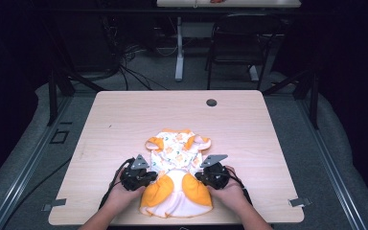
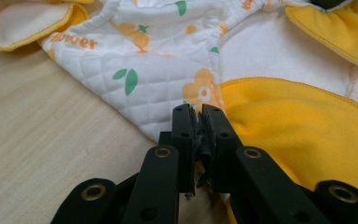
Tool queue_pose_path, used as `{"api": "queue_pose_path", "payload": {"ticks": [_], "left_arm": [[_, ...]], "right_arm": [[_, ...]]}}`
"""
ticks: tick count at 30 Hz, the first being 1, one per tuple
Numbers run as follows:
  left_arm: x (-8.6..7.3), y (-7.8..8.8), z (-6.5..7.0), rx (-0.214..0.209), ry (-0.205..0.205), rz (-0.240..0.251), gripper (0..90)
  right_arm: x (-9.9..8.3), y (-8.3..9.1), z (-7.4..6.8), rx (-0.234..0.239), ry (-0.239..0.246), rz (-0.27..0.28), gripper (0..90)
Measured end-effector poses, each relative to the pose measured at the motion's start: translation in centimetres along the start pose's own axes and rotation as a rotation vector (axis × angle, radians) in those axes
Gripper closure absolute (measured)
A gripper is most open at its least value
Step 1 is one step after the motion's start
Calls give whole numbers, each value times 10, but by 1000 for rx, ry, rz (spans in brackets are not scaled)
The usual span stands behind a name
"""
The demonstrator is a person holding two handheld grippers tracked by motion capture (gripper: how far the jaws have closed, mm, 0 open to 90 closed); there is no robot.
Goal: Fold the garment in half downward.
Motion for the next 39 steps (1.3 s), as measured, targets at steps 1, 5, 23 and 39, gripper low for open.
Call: {"api": "queue_pose_path", "payload": {"ticks": [1, 5, 23, 39], "left_arm": [[0, 0, 1, -3, 4, -2, 835], [-2, 2, 5, -16, 1, -12, 835], [36, 9, -24, -39, 23, 24, 797], [95, -12, -71, 10, 9, 29, 748]], "right_arm": [[-1, 1, 0, 6, 5, -7, 877], [-3, 4, 0, 23, 4, -24, 877], [36, 9, 25, 5, -41, 60, 834], [84, -20, 80, -81, -92, 56, 826]]}}
Point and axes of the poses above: each handheld gripper's, and its own axes: y roughly backward along the jaws, x roughly out of its top, z roughly to its right, the point moved 3 cm from there along -y, roughly forward along the jaws, and after that the axes turned 12 degrees about -x, right-handed, at the moved point
